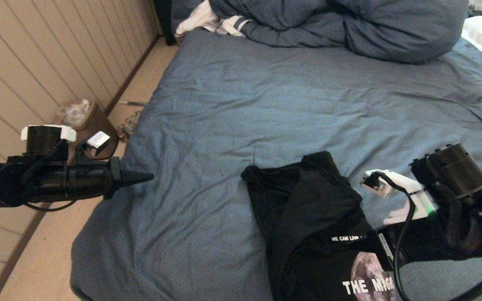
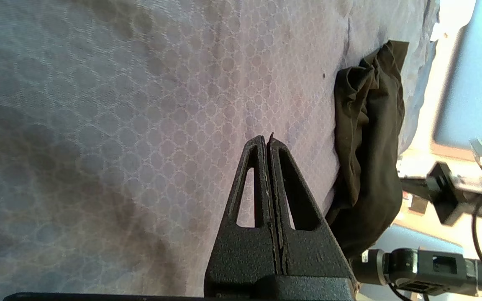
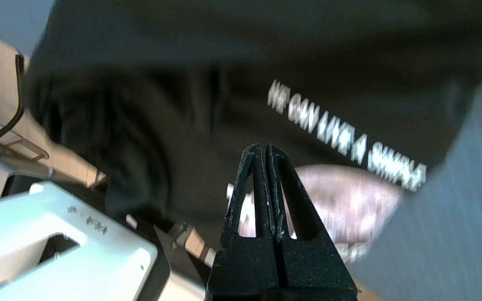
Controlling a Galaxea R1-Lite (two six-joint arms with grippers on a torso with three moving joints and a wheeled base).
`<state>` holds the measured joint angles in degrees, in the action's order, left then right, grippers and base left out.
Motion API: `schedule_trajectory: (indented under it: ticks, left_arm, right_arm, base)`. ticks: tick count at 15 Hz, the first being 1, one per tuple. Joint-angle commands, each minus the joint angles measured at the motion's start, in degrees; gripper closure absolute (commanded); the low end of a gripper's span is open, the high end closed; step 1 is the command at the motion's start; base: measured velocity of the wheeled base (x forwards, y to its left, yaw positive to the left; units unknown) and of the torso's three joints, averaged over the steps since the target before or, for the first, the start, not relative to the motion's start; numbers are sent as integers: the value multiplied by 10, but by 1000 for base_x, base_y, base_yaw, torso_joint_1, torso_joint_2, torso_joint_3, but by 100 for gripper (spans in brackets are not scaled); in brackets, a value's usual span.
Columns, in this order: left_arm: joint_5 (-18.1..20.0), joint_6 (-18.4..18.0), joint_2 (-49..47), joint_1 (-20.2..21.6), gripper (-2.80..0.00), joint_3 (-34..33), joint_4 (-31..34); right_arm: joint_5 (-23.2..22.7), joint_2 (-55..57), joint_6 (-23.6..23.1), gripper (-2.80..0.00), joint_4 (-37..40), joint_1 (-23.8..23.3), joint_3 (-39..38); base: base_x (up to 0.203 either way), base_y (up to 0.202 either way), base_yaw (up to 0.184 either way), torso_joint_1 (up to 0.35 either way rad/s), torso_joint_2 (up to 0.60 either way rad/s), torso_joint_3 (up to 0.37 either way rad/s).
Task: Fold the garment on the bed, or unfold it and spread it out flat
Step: Fold the black T-shirt
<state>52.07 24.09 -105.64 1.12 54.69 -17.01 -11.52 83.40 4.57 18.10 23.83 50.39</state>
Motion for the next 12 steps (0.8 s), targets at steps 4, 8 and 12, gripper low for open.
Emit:
schedule_trajectory:
  ticks: [4,8,12]
  left_arm:
    - [3,2,5,0,0,3,-2]
    - [3,2,5,0,0,5,-2]
    - [3,2,2,0,0,7,-2]
  right_arm:
    - [-1,120,2,0,-31,-1,96]
    - [-2,169,5,0,-33,5,168]
    - [-2,232,16,0,-32,25,253]
  base:
    - [0,0,0,0,0,0]
    - [0,0,0,0,0,0]
    - [0,0,0,0,0,0]
